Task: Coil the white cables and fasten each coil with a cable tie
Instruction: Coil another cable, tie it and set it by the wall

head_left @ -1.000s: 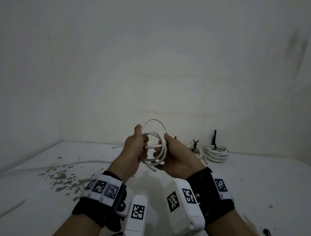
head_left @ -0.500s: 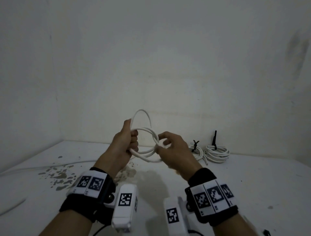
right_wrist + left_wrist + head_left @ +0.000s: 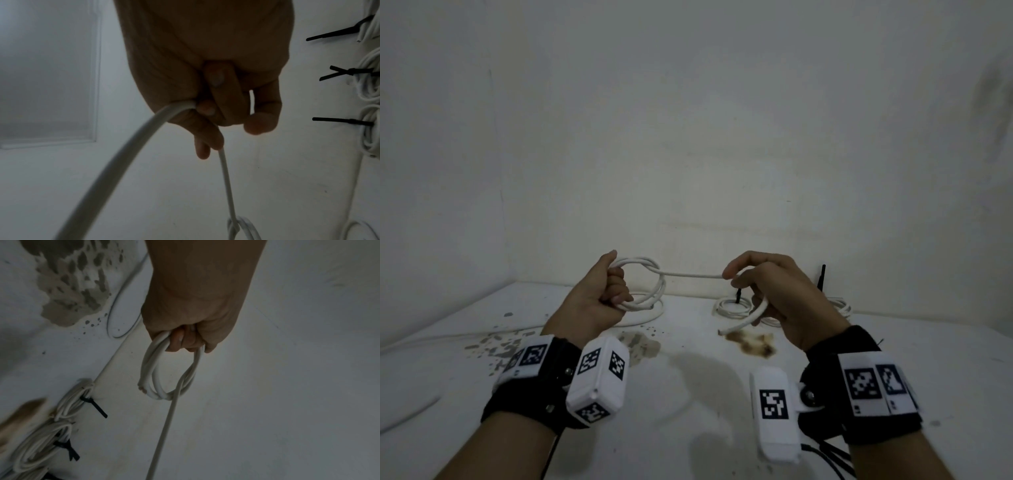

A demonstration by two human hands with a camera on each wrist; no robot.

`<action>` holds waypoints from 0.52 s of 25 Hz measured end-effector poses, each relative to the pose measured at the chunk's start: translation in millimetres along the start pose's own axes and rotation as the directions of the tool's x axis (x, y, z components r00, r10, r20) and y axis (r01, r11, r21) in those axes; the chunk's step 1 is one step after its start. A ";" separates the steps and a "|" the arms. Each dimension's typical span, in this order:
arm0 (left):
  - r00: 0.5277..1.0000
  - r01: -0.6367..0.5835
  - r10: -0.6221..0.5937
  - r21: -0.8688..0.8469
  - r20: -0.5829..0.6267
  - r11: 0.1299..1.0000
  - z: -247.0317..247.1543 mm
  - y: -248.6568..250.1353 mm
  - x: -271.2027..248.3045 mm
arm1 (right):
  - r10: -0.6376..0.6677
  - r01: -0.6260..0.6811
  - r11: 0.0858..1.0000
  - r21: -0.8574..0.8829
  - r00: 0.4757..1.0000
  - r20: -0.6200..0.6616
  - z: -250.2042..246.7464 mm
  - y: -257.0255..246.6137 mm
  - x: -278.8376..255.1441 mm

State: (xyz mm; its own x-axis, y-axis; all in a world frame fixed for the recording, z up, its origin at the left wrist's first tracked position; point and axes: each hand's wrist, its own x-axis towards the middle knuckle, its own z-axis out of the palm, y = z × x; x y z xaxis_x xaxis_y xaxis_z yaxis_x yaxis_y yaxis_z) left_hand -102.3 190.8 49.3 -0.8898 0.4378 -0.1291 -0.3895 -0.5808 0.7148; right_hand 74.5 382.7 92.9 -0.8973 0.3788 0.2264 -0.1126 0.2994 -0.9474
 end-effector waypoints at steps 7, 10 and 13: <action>0.997 0.038 -0.021 -0.254 0.070 0.967 -7.9 7.6 8.5 | -0.078 0.138 0.960 -0.244 0.968 0.239 -0.1 0.6 -3.8; 0.996 0.017 0.008 -0.284 0.088 0.959 -8.1 9.3 6.5 | -0.031 0.155 0.927 -0.341 0.939 0.342 -0.5 0.2 -5.6; 0.994 0.008 0.028 -0.320 0.108 0.947 -4.6 9.2 2.7 | -0.088 0.276 0.841 -0.465 0.918 0.386 -1.4 3.3 -4.1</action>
State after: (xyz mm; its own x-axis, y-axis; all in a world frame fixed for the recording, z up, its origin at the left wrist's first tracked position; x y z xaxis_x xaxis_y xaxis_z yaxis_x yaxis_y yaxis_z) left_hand -109.4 183.5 52.4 -0.8697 0.4925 -0.0339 -0.4520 -0.7668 0.4559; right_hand 78.4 383.3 89.1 -0.9788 -0.0162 0.2040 -0.1438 0.7637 -0.6293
